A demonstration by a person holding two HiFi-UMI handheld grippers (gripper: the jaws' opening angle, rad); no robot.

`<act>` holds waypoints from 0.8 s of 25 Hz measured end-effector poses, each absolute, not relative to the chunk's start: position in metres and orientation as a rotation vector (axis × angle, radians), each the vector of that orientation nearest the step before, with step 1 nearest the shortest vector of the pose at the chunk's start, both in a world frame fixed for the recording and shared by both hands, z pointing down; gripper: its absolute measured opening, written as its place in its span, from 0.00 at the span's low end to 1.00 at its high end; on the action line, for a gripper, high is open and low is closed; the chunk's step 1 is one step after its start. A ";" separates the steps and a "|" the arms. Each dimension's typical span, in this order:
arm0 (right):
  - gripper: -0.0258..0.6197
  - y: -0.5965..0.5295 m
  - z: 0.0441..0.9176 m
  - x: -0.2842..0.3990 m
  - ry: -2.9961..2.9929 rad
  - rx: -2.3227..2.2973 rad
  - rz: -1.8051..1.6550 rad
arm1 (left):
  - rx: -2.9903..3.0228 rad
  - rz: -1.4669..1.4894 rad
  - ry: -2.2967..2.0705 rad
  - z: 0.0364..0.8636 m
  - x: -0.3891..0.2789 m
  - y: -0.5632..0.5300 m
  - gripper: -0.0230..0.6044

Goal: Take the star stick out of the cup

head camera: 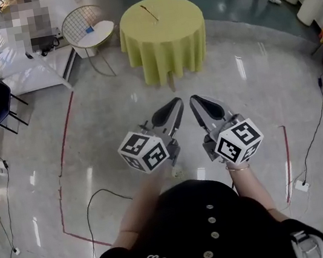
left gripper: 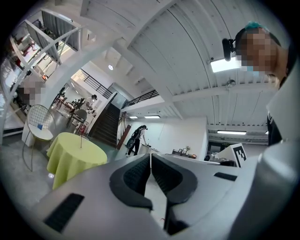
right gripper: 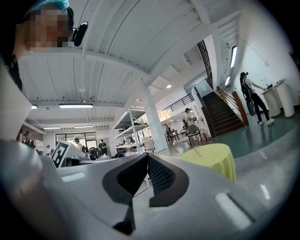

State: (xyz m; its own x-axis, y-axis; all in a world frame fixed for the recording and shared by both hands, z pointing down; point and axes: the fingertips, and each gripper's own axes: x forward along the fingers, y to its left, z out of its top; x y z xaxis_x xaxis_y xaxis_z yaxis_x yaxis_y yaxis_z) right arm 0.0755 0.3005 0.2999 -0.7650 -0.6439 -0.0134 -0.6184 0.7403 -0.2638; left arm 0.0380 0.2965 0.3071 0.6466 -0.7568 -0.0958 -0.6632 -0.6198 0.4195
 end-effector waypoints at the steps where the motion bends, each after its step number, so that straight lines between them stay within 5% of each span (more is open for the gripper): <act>1: 0.05 0.293 0.300 0.073 2.828 -1.040 -0.372 | 2.528 -0.378 -1.126 0.306 0.035 0.290 0.07; 20: 0.05 0.226 0.310 0.041 2.800 -1.139 -0.387 | 2.561 -0.373 -1.055 0.309 0.008 0.228 0.07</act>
State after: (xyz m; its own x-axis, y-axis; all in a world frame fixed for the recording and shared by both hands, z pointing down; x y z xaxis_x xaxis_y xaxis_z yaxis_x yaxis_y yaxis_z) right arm 0.0408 0.2261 0.3101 -0.7169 -0.6972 0.0078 -0.6732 0.6892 -0.2682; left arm 0.0085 0.2276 0.3092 0.6891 -0.7164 -0.1088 -0.6256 -0.6640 0.4096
